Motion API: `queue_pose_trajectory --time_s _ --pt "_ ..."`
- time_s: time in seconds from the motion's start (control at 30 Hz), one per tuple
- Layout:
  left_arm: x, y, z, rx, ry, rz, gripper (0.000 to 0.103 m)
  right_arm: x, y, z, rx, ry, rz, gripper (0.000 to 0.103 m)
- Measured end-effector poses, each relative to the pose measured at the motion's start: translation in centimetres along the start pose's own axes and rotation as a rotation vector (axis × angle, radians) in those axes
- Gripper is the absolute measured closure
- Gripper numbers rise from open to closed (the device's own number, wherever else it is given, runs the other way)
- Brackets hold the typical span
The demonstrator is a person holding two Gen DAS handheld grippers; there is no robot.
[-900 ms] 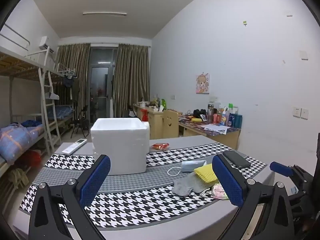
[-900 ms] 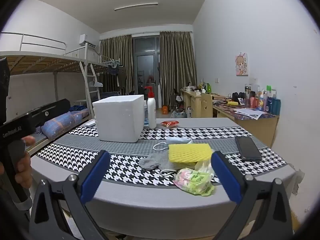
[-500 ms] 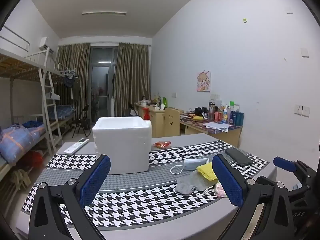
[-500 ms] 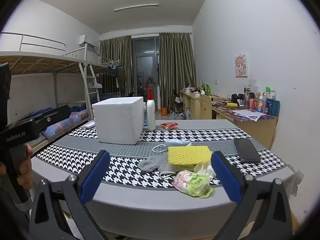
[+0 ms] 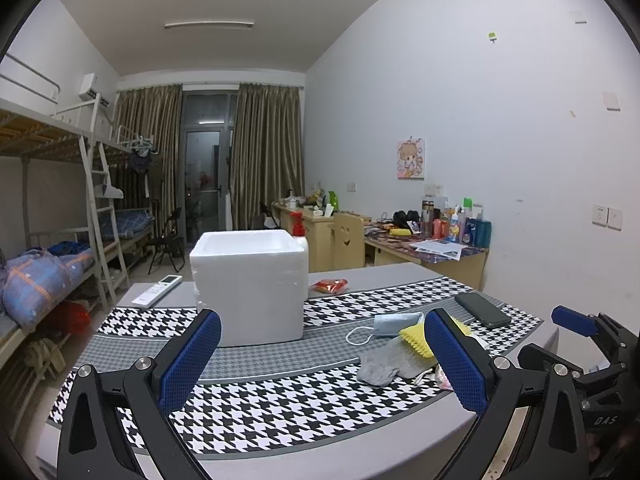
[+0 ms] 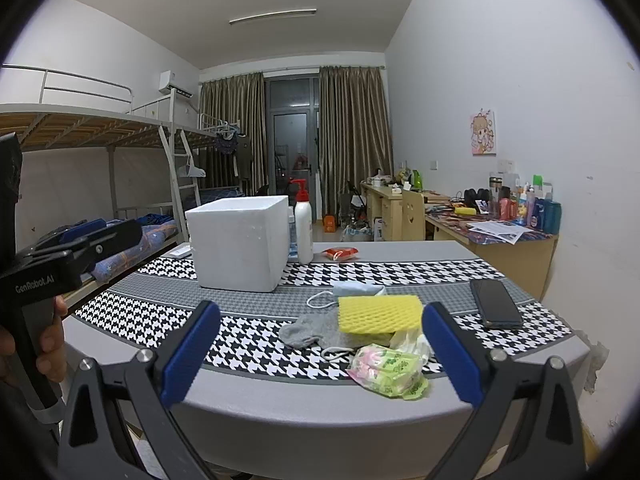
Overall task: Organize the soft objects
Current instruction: 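Move both tools toward the soft items beside the white foam box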
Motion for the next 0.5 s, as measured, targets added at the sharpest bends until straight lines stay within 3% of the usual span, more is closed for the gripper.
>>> queue_pose_trajectory --time_s 0.5 --pt "-0.14 0.12 0.29 -0.006 -0.010 0.005 0.001 0.14 0.01 -0.02 0.001 0.003 0.003 0.001"
Point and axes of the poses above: each gripper's, at about its wrist camera, not at the fingertips, and z roughly the way its jaws point, x to its right, y to its underside, the point moved 8 cm from there along z, roughly the way its jaws point, and after that the axes turned 15 degrees about -x, right-handed, at the moved point
